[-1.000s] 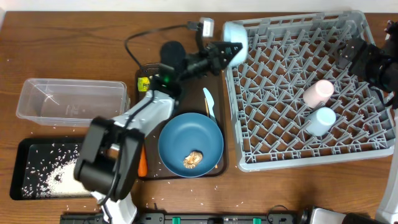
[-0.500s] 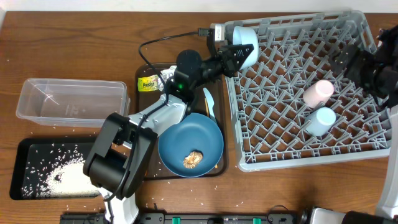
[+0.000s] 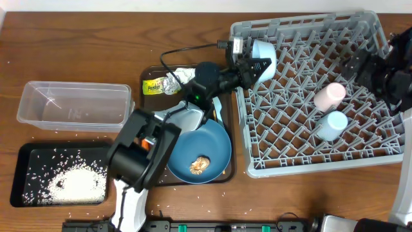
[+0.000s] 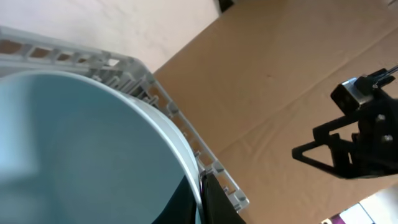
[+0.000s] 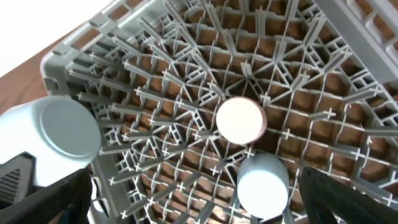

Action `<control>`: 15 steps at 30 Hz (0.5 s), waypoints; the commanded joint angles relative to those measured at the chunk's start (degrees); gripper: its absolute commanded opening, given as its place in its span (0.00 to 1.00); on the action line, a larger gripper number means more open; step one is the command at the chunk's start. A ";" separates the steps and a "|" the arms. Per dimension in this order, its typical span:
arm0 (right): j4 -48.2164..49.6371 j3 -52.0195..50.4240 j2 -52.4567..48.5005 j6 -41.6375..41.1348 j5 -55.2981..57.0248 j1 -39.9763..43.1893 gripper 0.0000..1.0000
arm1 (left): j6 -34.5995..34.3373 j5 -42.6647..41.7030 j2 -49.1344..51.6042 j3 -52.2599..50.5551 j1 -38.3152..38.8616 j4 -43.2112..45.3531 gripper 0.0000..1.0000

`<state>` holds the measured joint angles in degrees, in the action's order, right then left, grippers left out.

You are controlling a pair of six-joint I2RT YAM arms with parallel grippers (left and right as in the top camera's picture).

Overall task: Sort waste into correct bins and load items into the dishwasher rack
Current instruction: 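Lower the light-blue bowl upside down into the rack and release it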

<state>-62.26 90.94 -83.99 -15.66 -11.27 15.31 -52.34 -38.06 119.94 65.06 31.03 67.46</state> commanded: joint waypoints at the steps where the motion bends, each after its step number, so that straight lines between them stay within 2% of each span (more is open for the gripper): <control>1: -0.39 -0.11 -0.02 1.18 0.31 0.46 0.99 | -2.43 -2.75 1.70 0.35 -0.04 1.66 0.07; 15: -1.01 -0.11 -0.02 1.60 0.31 0.42 0.99 | -4.90 -4.33 2.51 0.46 2.10 3.98 0.06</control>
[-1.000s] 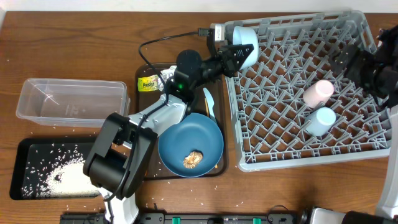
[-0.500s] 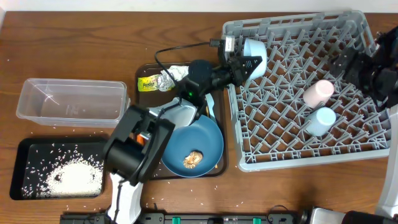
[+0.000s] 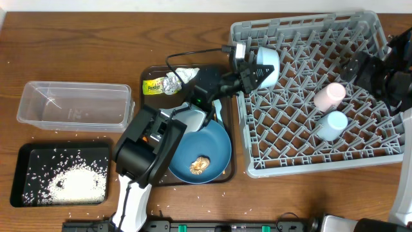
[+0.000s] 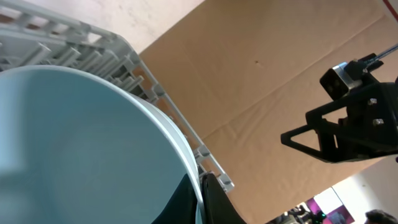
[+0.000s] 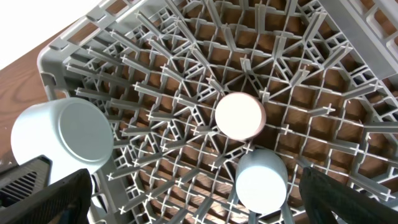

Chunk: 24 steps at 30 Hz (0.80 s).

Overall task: Sort waste into correct bins and load items into the dishwasher rack
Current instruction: 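Lower the light-blue bowl upside down into the rack and release it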

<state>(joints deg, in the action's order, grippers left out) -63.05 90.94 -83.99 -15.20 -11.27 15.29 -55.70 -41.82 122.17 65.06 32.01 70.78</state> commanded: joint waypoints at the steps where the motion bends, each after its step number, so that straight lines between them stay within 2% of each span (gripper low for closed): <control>1: -0.42 -0.11 -0.02 1.14 0.31 0.44 0.99 | -1.57 -0.31 0.28 0.46 1.33 0.63 0.06; 8: -1.14 -0.11 -0.02 1.14 0.33 0.44 0.99 | -1.60 0.31 0.31 0.44 1.16 -0.28 0.06; 18: -1.27 -0.11 -0.02 1.16 0.35 0.46 0.99 | -1.60 0.24 0.31 0.44 -1.77 -6.56 0.07; 23: -1.22 -0.11 -0.02 1.18 0.35 0.46 0.99 | -1.62 -0.55 0.31 0.44 -2.16 -6.91 0.45; 24: -1.16 -0.11 -0.02 1.18 0.35 0.46 0.99 | -1.60 -1.07 0.31 0.44 -2.16 -6.93 0.47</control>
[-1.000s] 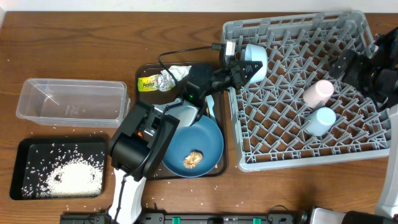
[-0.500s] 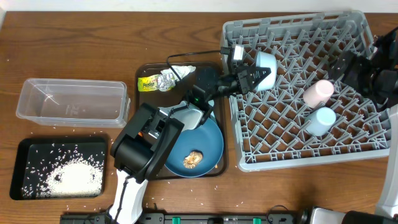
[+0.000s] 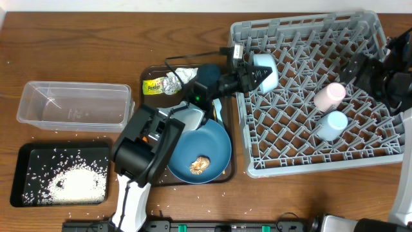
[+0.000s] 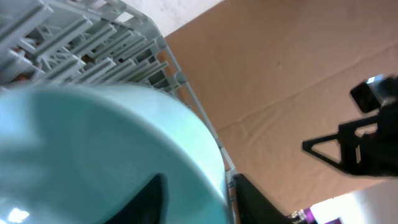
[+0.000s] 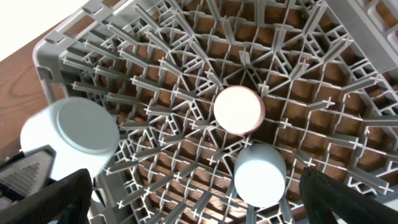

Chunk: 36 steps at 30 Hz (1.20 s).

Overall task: Sort waste into correct bins and load items into the dishwasher rack
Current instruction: 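Lower the light-blue bowl upside down into the rack and release it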

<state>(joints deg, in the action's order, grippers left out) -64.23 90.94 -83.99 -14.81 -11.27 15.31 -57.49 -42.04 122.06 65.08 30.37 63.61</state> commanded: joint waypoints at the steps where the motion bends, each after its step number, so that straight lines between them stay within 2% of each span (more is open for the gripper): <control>1: 0.09 -0.11 -0.02 0.79 0.35 0.44 0.99 | 0.17 -1.51 0.42 0.42 -0.52 0.22 0.48; 10: 0.11 -0.11 -0.02 1.62 0.33 0.48 0.99 | 0.17 -6.23 0.42 0.42 -2.14 -1.62 0.48; 18: 0.09 -0.11 -0.02 1.60 0.33 0.48 0.99 | 2.36 -7.08 0.42 0.42 -6.25 -13.14 0.52; 29: 0.13 -0.11 -0.02 1.60 0.31 0.48 0.99 | 2.34 -11.47 0.31 0.42 -12.98 -16.22 0.53; 36: 0.11 -0.11 -0.02 1.60 0.33 0.48 0.99 | 3.87 -11.30 0.28 0.42 -11.47 -18.21 0.54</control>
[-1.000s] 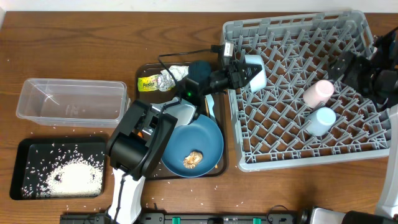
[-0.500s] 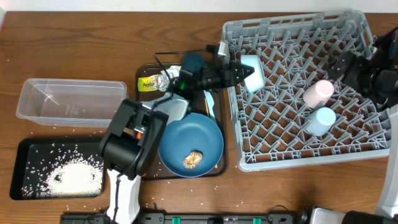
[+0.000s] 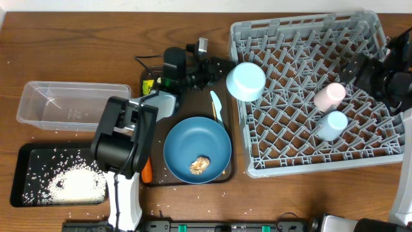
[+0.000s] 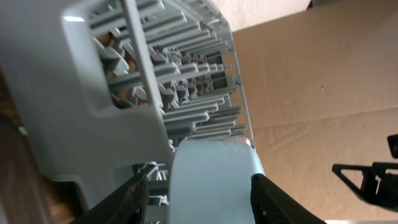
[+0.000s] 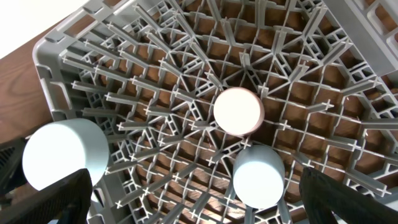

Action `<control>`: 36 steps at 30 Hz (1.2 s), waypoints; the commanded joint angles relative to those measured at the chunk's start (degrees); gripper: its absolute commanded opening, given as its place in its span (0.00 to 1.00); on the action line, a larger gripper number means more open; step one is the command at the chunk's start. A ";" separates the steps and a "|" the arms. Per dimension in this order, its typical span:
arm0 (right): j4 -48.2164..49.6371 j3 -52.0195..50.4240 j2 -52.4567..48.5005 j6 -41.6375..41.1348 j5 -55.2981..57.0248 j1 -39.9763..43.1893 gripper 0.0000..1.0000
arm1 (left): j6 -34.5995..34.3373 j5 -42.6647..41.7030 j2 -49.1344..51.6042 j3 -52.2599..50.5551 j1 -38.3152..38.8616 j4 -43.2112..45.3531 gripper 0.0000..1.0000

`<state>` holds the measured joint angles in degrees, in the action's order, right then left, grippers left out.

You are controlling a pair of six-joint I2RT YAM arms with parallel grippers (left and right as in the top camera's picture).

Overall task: Sort waste into correct bins and load items into the dishwasher rack
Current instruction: 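Lower the light-blue bowl upside down into the rack and release it, then reach the left gripper to the orange carrot on the brown tray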

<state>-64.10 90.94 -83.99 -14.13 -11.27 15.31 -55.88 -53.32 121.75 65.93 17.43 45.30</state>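
Observation:
A light blue cup point(image 3: 246, 80) stands upside down in the left edge of the grey dishwasher rack point(image 3: 302, 26). It also shows in the left wrist view as the cup point(image 4: 214, 180) and in the right wrist view as the cup point(image 5: 62, 154). My left gripper point(image 3: 209, 67) is open over the brown tray, just left of the cup, with its fingers point(image 4: 134, 196) either side of it and apart from it. Further right in the rack stand a pink cup point(image 3: 329, 95) and another light blue cup point(image 3: 333, 124). My right gripper point(image 3: 368, 67) hangs open above the rack's right side, holding nothing.
A blue plate point(image 3: 197, 145) with a food scrap point(image 3: 201, 164) and a pale blue utensil point(image 3: 217, 106) lie on the brown tray point(image 3: 226, 173). A clear container point(image 3: 74, 105) and a black tray of rice point(image 3: 61, 174) sit at the left. A green packet point(image 3: 151, 86) peeks out beside the left arm.
My left gripper has let go of the light blue cup and now sits further left, over the tray. The cup now stands bottom up in the rack's left edge. The right arm has not moved.
My left gripper held the light blue cup tilted at the rack's far left corner. It then held it a little nearer along the left edge, and then turned more bottom up. Now the cup rests inverted in the rack and the gripper is open beside it.

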 commanded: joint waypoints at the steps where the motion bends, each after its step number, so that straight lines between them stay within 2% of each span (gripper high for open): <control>1: -0.02 -0.11 -0.02 0.92 0.33 0.48 0.99 | 2.23 0.02 0.61 -0.44 1.86 0.11 0.54; 4: -0.26 -0.11 -0.02 0.94 0.33 0.48 0.99 | 2.25 0.00 0.50 -0.44 2.60 0.15 0.53; 6: -0.33 -0.11 -0.02 0.94 0.33 0.48 0.99 | 2.25 0.00 0.31 -0.44 2.64 0.15 0.48; 14: -0.50 -0.11 -0.02 0.94 0.33 0.48 0.99 | 3.26 0.00 -1.62 -0.42 1.38 0.09 0.47; 17: -0.46 -0.11 0.11 0.96 0.31 0.48 0.98 | 5.14 -0.24 -3.91 -0.42 -0.11 -3.96 0.47; 20: -0.46 -0.09 0.48 1.42 -0.48 0.44 0.99 | 12.83 1.09 -9.33 -0.42 -2.08 -15.45 0.47; 24: -0.31 -0.09 1.20 5.53 -9.01 0.22 0.99 | 26.71 12.87 -20.39 -0.42 -3.78 -40.37 0.48; 28: -0.24 -0.09 1.38 7.61 -17.22 -1.53 0.99 | 34.88 25.42 -32.35 -0.44 -4.83 -60.59 0.64; 29: -0.22 -0.09 1.38 7.63 -18.51 -2.43 0.99 | 35.98 26.18 -34.99 -0.44 -5.20 -63.67 0.77; 30: -0.22 -0.09 1.38 8.20 -19.23 -3.37 0.99 | 37.11 26.18 -37.86 -0.44 -5.75 -66.58 0.83; 31: -0.20 -0.09 1.38 9.18 -19.69 -4.85 0.98 | 38.84 26.38 -40.50 -0.44 -6.32 -69.48 0.98; 36: 0.61 -0.11 1.38 11.67 -19.58 -12.22 0.97 | 40.81 36.63 -48.94 -0.44 -8.61 -82.79 0.98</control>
<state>-63.86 90.89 -83.72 -5.87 -28.01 7.01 -19.38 -26.04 74.87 65.52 10.00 -33.58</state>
